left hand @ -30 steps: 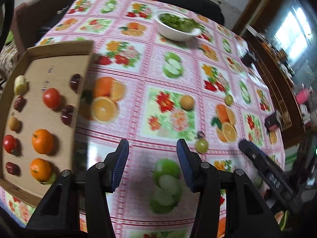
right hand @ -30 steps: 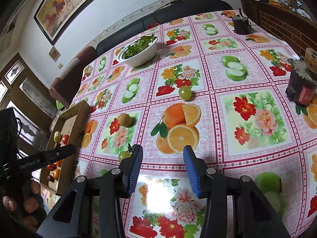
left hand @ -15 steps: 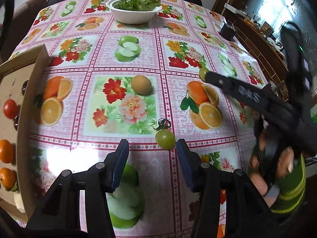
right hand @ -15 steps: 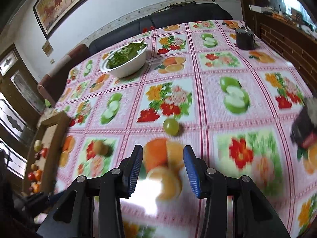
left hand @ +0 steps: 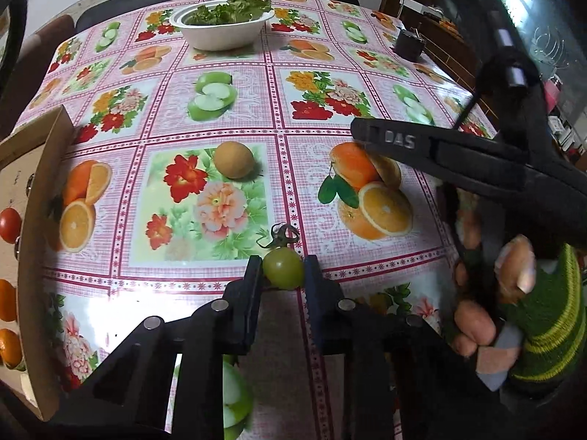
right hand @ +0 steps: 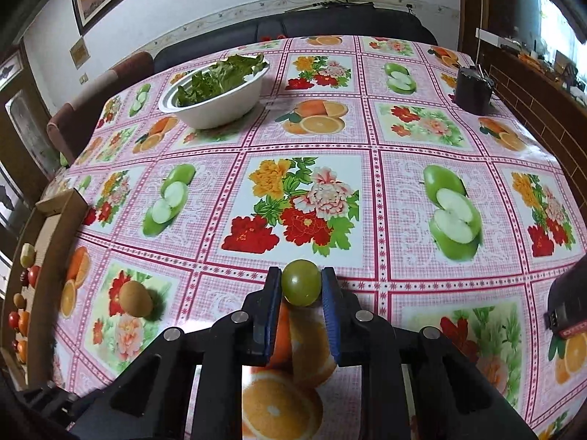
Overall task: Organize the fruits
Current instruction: 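Reach the left tool to the green tomato while the right tool grasps a green grape, then close the left tool on the green tomato while the right tool holds the grape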
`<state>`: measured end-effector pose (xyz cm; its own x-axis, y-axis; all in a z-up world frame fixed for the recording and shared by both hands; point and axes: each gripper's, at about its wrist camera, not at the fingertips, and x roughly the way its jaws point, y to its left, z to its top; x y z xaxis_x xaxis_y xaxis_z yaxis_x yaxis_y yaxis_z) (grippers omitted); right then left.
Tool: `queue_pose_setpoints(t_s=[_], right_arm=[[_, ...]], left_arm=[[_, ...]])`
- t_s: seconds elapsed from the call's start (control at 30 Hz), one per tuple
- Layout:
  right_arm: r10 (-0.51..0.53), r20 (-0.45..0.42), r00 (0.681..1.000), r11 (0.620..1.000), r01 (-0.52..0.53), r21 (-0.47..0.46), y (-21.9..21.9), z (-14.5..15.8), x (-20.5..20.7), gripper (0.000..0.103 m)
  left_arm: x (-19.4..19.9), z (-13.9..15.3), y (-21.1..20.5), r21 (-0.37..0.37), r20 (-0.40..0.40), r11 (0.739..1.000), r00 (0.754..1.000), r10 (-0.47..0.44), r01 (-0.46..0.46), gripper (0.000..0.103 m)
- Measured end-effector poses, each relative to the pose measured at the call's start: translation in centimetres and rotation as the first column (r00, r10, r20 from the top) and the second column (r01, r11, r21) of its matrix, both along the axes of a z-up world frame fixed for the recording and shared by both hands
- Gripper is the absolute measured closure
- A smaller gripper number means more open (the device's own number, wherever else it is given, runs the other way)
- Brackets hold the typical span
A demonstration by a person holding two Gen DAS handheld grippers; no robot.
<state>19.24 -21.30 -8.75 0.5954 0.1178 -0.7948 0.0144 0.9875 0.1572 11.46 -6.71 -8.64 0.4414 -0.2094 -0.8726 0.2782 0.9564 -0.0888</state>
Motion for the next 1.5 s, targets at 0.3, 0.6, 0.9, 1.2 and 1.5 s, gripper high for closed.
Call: queue_pose_setpoints(t_s=[0.3,0.6,0.9,1.2,1.5], right_arm=[[0.008,0.027,1.000,0.990,-0.011,0.138,0.1,2.1,-4.5,0.080],[0.069,0.042,0.997,0.975,-0.076,0.210,2.7,3.8,-8.1,0.080],[0.110,0.045,0.993,0.968,-0.117,0.222,5.1,4.6,-9.6,0.080],[0.137,0.044,0.990,0.965,-0.143,0.220,6.7,5.0,-10.2,0.081],[0.149,0.039,0.988,0.963,-0.154,0.220,7.2,5.1,-10.5,0.081]], left_arm=[[-0.8,2.1,3.2,0.016,0.047,0.996,0.995,0.088,-0.089,0.083],[-2.2,3.8,6.5,0.011,0.081,0.988,0.985,0.154,-0.155,0.083],[-3.3,4.5,8.7,0.000,0.096,0.982,0.977,0.190,-0.191,0.083],[-3.6,4.4,10.2,-0.015,0.089,0.977,0.972,0.215,-0.215,0.083],[-3.6,4.4,11.8,-0.035,0.078,0.971,0.968,0.239,-0.237,0.083]])
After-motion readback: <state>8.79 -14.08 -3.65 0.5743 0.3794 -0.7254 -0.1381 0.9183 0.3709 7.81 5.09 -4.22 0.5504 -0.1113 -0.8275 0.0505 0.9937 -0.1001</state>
